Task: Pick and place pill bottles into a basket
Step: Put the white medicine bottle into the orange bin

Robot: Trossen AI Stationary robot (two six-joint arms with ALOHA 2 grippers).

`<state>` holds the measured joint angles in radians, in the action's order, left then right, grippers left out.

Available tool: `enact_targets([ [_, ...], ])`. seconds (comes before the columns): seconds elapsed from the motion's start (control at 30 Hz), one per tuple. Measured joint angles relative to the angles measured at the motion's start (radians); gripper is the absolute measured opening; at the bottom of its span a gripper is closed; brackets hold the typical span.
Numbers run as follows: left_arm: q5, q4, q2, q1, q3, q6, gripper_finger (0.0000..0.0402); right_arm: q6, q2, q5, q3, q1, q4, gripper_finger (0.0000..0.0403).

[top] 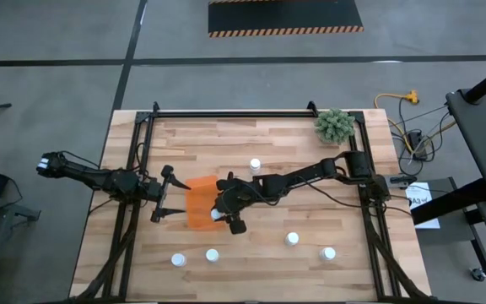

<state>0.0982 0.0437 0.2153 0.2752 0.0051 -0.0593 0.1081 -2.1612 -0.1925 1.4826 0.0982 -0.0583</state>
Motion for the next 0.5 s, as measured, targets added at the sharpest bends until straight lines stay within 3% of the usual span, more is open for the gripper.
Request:
enact_targets([
  [0.5,0.000,0.000,0.000,0.000,0.000,0.000,0.0345,-0.001,0.000,0.000,0.000,0.000,-0.005,0.0203],
])
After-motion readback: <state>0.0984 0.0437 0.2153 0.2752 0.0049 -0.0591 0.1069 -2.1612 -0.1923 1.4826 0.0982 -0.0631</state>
